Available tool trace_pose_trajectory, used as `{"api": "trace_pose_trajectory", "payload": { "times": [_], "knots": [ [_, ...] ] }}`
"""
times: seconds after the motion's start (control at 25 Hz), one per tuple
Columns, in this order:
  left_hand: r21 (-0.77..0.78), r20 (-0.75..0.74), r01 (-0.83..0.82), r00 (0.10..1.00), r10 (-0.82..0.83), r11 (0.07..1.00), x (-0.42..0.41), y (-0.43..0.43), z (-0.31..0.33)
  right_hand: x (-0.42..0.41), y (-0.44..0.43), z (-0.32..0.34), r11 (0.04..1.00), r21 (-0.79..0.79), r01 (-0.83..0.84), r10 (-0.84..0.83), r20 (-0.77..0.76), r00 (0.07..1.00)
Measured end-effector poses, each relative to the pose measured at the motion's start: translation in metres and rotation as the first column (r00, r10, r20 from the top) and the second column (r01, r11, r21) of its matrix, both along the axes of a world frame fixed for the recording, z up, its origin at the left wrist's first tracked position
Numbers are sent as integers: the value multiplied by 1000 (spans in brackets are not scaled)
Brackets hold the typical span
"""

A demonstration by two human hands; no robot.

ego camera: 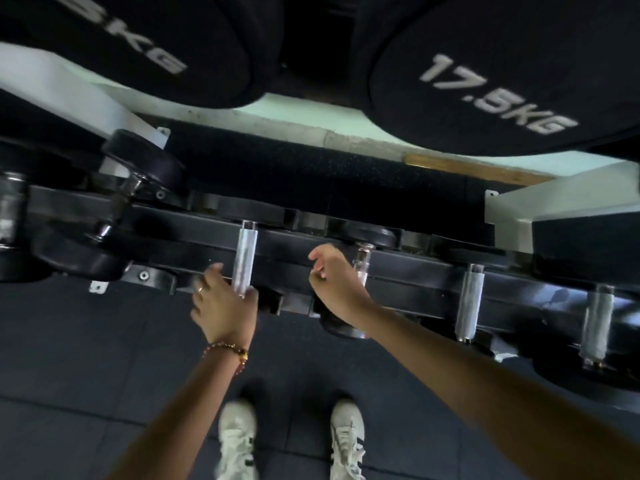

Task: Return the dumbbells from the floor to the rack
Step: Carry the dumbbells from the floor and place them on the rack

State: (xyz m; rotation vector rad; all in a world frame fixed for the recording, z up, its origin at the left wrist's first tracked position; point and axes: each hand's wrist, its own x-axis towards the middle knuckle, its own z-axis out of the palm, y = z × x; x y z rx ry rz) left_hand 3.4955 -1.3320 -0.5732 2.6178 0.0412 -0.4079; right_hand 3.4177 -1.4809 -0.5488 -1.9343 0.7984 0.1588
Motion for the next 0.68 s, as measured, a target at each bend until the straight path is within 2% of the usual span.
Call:
{"api": "trace_pose_trajectory", "payload": {
  "times": [0.04,0.08,0.12,0.16,0.2,0.28,0.4,0.48,0.68],
  "knots": [
    [133,-100,-34,994,48,991,11,8,-8,12,8,-5,997,75,-9,12,-33,999],
    [199,-212,-15,976,58,980,21,17,-19,29,18,-13,989,145,5,7,-82,997],
    [182,-300,46,954,11,982,29,26,-29,46,29,-21,979,204,24,5,-137,991],
    [111,-318,121,945,-81,986,36,32,-38,64,39,-30,967,250,46,-1,-180,984],
    [38,-282,187,944,-169,982,38,36,-45,81,49,-37,953,292,84,-23,-207,978],
    [-71,-219,217,949,-228,974,41,43,-47,113,70,-46,913,356,199,-129,-210,969],
    [-118,-237,199,946,-223,973,43,46,-50,138,92,-53,884,313,346,-284,-228,931],
    [-122,-273,220,930,-246,968,46,50,-53,139,99,-59,892,258,370,-313,-237,920],
    [-130,-359,271,884,-300,954,50,52,-56,137,108,-56,869,239,432,-393,-196,898]
  ]
}}
